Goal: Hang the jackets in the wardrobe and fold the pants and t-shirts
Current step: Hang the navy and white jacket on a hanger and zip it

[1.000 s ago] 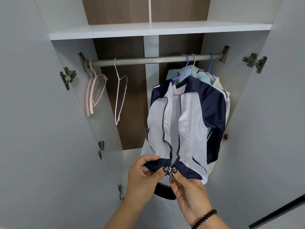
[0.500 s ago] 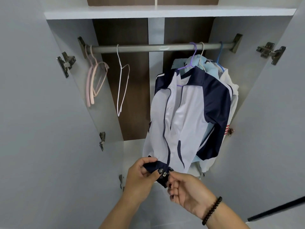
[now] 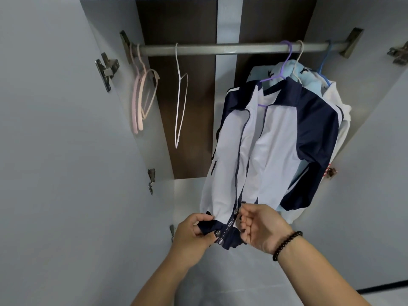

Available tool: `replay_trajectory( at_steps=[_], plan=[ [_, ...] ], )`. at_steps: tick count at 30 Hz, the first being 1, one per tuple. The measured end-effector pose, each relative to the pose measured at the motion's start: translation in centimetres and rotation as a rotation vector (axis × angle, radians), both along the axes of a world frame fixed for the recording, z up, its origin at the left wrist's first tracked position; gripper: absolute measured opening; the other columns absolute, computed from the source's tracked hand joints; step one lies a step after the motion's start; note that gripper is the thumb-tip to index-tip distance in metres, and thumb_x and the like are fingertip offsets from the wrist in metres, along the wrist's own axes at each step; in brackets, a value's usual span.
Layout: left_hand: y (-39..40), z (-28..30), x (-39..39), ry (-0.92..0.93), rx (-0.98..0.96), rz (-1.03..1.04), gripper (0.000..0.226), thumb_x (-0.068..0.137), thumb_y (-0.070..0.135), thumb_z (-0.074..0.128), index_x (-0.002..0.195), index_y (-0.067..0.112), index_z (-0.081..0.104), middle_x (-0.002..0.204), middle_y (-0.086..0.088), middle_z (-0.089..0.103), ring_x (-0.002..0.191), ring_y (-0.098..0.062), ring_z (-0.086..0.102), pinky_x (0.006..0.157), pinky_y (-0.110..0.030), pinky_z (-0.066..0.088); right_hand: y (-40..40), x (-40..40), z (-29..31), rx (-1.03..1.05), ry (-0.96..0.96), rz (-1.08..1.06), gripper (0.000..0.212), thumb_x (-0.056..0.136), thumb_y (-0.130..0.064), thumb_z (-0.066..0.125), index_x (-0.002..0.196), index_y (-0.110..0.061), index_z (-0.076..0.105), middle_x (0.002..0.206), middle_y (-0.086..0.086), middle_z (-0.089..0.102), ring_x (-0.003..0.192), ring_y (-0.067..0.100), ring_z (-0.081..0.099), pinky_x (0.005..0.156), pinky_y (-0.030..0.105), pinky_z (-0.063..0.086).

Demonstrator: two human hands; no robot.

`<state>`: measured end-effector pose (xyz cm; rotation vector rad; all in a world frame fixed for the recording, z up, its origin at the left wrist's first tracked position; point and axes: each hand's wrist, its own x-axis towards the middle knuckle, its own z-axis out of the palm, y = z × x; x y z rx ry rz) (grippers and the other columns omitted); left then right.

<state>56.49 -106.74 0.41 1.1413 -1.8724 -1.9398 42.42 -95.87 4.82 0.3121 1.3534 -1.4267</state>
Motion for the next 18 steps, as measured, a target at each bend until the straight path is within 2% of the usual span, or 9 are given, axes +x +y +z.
replay_trajectory(
  at_steps=[8, 14, 16, 18],
  plan=[
    [-2.0, -2.4, -0.5, -0.055, 0.049, -0.04, 0.028, 0.084, -0.001, 0.069, 0.106, 0.016, 0.063, 0.08, -0.004, 0.073, 0.052, -0.003, 0.056, 0.055, -0.018, 0.045, -2.9, -2.4, 0.5, 0.004, 0.05, -0.025, 0.035, 0.094, -0.022, 0.049, 0.06, -0.014, 0.054, 0.053, -0.001, 0.05, 0.054, 0.013, 0.041, 0.056, 0.022, 0.034],
    [-3.5, -3.7, -1.7, -0.216, 0.067, -0.029, 0.025, 0.082, 0.003, 0.072, 0.104, 0.012, 0.065, 0.086, -0.009, 0.073, 0.068, -0.014, 0.064, 0.057, -0.021, 0.046, -3.9, -6.3, 1.0, 0.027, 0.069, -0.001, 0.034, 0.095, -0.022, 0.048, 0.063, -0.014, 0.054, 0.051, -0.001, 0.05, 0.052, 0.013, 0.043, 0.056, 0.022, 0.035],
    [-3.9, -3.4, -3.2, -0.273, 0.042, 0.007, 0.022, 0.082, 0.008, 0.071, 0.102, 0.013, 0.064, 0.082, -0.008, 0.071, 0.066, -0.013, 0.064, 0.057, -0.021, 0.045, -4.5, -7.5, 1.3, 0.003, 0.098, 0.014, 0.033, 0.095, -0.021, 0.047, 0.063, -0.014, 0.051, 0.053, -0.001, 0.048, 0.053, 0.013, 0.042, 0.055, 0.023, 0.035],
    [-4.2, -2.5, -5.0, -0.347, -0.106, -0.007, 0.02, 0.081, 0.02, 0.07, 0.1, 0.021, 0.062, 0.083, 0.0, 0.07, 0.072, -0.009, 0.062, 0.067, -0.022, 0.046, -5.1, -8.1, 1.5, -0.026, 0.111, 0.045, 0.033, 0.095, -0.02, 0.047, 0.062, -0.015, 0.047, 0.054, -0.001, 0.046, 0.052, 0.014, 0.042, 0.054, 0.023, 0.036]
  ],
)
